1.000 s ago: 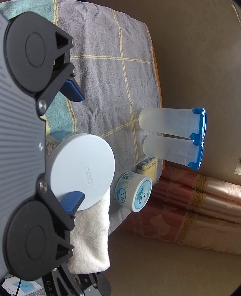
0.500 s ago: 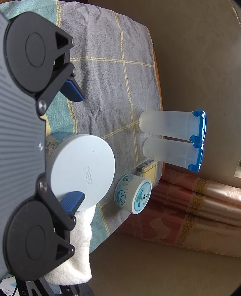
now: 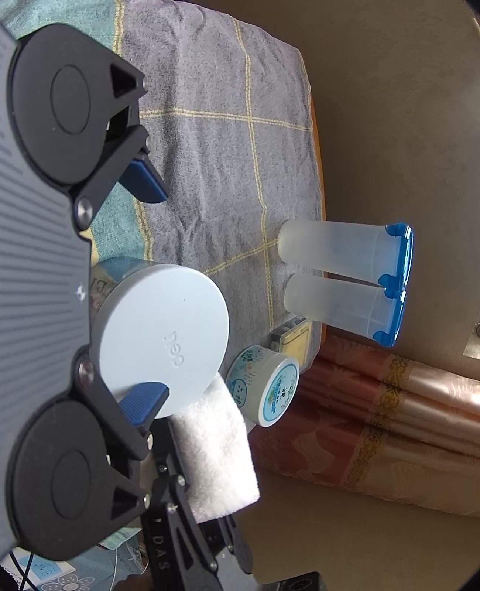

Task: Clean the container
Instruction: 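Wipe the jar body side with the cloth in the right tool while the left tool holds the jar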

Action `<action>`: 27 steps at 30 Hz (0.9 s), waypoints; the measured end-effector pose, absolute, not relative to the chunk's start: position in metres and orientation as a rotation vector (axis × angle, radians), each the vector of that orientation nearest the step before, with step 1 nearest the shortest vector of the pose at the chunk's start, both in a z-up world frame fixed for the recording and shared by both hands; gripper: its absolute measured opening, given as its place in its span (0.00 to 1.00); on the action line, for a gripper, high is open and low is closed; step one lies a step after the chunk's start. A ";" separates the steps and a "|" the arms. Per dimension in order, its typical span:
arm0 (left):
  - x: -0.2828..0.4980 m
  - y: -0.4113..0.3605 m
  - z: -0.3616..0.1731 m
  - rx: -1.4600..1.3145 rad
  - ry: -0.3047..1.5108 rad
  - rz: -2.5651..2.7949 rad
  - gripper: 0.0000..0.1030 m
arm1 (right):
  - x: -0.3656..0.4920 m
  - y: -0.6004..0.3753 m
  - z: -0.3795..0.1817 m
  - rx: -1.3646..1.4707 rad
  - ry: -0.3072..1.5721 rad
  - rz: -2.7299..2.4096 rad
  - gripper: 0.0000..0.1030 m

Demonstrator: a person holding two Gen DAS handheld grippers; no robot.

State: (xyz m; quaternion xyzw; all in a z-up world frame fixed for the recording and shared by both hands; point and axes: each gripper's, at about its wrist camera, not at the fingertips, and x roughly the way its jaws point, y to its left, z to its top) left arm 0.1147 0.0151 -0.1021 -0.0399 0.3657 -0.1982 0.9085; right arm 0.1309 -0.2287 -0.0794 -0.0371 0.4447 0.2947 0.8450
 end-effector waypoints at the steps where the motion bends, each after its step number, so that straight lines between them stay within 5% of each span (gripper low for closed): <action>1: 0.115 0.015 -0.102 -0.084 0.757 -0.411 1.00 | 0.135 -0.230 -0.079 -0.082 0.932 0.609 0.18; 27: 0.116 0.012 -0.097 -0.083 0.797 -0.372 1.00 | 0.083 -0.209 -0.083 -0.144 0.949 0.681 0.19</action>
